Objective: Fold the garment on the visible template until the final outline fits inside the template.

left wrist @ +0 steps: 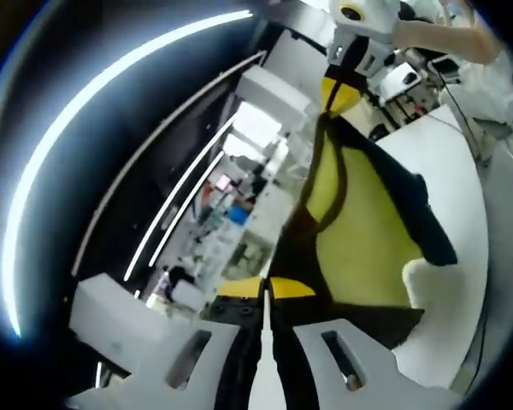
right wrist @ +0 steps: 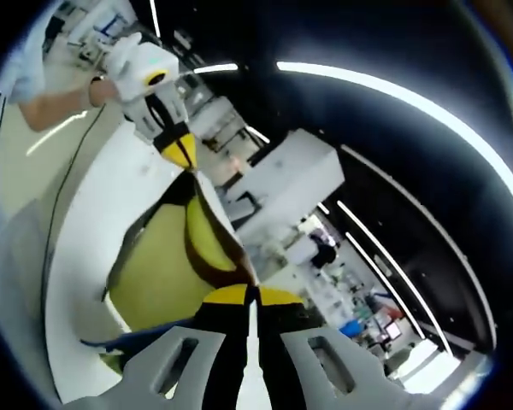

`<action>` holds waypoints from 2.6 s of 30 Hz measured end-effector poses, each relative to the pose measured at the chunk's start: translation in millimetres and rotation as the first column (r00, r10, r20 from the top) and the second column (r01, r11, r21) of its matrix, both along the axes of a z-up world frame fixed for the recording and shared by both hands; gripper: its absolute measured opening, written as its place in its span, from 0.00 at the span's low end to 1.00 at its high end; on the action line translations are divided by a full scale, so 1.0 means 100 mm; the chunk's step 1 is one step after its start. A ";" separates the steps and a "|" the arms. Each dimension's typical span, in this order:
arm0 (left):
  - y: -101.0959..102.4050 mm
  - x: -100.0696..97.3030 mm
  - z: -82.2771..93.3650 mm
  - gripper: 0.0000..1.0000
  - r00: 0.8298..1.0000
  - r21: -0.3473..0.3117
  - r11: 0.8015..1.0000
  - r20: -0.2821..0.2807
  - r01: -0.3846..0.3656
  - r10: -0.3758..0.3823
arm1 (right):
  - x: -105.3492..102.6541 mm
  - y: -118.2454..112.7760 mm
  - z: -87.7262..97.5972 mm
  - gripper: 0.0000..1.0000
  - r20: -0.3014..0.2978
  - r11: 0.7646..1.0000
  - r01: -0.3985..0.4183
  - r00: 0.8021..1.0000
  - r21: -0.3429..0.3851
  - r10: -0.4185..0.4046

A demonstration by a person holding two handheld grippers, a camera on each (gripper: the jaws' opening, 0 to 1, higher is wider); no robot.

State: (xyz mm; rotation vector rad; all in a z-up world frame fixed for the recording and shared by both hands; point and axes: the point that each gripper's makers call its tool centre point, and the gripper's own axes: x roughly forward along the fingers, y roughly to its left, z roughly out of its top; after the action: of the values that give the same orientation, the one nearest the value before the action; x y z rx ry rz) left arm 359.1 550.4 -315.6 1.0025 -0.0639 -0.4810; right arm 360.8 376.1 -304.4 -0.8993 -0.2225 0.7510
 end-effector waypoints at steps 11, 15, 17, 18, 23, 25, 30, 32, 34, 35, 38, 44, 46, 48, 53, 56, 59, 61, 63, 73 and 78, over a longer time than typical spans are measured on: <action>0.05 -0.42 0.04 0.00 1.000 0.019 1.000 0.025 -0.005 0.004 | -0.41 0.06 0.04 0.03 0.023 1.000 -0.016 1.000 -0.005 0.016; 0.06 -0.55 0.01 0.00 1.000 0.023 1.000 0.015 0.005 -0.006 | -0.59 0.07 0.05 0.03 0.022 1.000 -0.021 1.000 -0.008 0.021; 0.05 -0.61 0.05 0.00 0.999 0.011 1.000 0.030 0.018 -0.018 | -0.67 0.07 0.08 0.03 0.031 1.000 -0.024 0.999 -0.010 0.024; 0.06 -0.64 0.06 0.00 0.999 0.008 1.000 0.034 0.018 -0.018 | -0.70 0.07 0.10 0.03 0.037 1.000 -0.024 0.999 -0.010 0.024; 0.04 -0.81 0.08 0.00 0.999 -0.002 1.000 0.031 0.030 -0.030 | -0.88 0.06 0.13 0.03 0.031 0.999 -0.037 0.999 0.005 0.037; 0.03 -0.88 0.09 0.00 0.999 0.000 0.999 0.035 0.037 -0.037 | -0.93 0.05 0.14 0.03 0.032 0.999 -0.036 0.999 0.002 0.035; 0.01 -1.03 0.10 0.00 0.999 -0.004 0.999 0.021 0.045 -0.045 | -1.07 0.04 0.15 0.03 0.020 0.999 -0.048 0.999 0.020 0.047; -0.01 -1.10 0.10 0.00 0.999 -0.001 0.999 0.009 0.054 -0.054 | -1.12 0.05 0.14 0.03 0.018 0.998 -0.054 0.998 0.018 0.054; -0.02 -1.17 0.12 0.00 0.998 -0.003 0.998 0.003 0.060 -0.060 | -1.18 0.06 0.12 0.03 0.010 0.998 -0.060 0.998 0.007 0.060; -0.02 -1.19 0.13 0.00 0.998 -0.002 0.998 0.004 0.061 -0.061 | -1.21 0.07 0.12 0.03 0.008 0.998 -0.070 0.998 0.004 0.070; -0.02 -1.26 0.20 0.00 0.998 -0.021 0.997 0.003 0.069 -0.069 | -1.31 0.10 0.15 0.03 -0.001 0.994 -0.104 0.995 0.017 0.104; -0.05 -1.35 0.15 0.00 0.996 -0.051 0.995 -0.032 0.083 -0.084 | -1.38 0.07 0.13 0.03 -0.025 0.991 -0.124 0.992 0.041 0.125; -0.09 -1.37 0.11 0.00 0.992 -0.074 0.992 -0.062 0.102 -0.106 | -1.37 0.05 0.09 0.03 -0.038 0.991 -0.122 0.992 0.049 0.124; -0.10 -1.34 0.03 0.00 0.991 -0.069 0.993 -0.079 0.100 -0.106 | -1.36 0.05 0.02 0.03 -0.060 0.990 -0.126 0.990 0.062 0.130; -0.15 -1.22 -0.29 0.00 0.980 -0.069 0.993 -0.171 0.093 -0.104 | -1.29 0.08 -0.25 0.03 -0.137 0.990 -0.125 0.982 0.067 0.133; -0.17 -1.11 -0.42 0.00 0.974 -0.081 0.993 -0.201 0.091 -0.106 | -1.22 0.08 -0.36 0.03 -0.163 0.991 -0.118 0.978 0.069 0.128; -0.15 -0.96 -0.55 0.00 0.969 -0.076 0.995 -0.233 0.069 -0.085 | -1.11 0.07 -0.47 0.03 -0.201 0.991 -0.108 0.972 0.079 0.122; -0.13 -0.87 -0.63 0.00 0.965 -0.066 0.996 -0.254 0.056 -0.071 | -1.02 0.06 -0.55 0.03 -0.223 0.992 -0.098 0.968 0.078 0.113; -0.12 -0.78 -0.71 0.00 0.959 -0.072 0.996 -0.275 0.051 -0.069 | -0.93 0.07 -0.65 0.03 -0.252 0.992 -0.095 0.961 0.079 0.112; -0.09 -0.34 -0.99 0.00 0.943 -0.080 0.997 -0.330 0.020 -0.045 | -0.46 0.11 -0.98 0.03 -0.326 0.993 -0.079 0.940 0.093 0.105; -0.04 -0.12 -1.12 0.00 0.933 -0.069 0.998 -0.358 0.002 -0.027 | -0.24 0.10 -1.09 0.03 -0.352 0.993 -0.061 0.932 0.097 0.092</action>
State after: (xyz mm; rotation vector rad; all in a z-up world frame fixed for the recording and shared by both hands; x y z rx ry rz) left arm 347.4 546.6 -427.6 0.8349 0.2398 -0.6653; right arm 336.8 385.6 -413.7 -0.6626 0.0326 0.9562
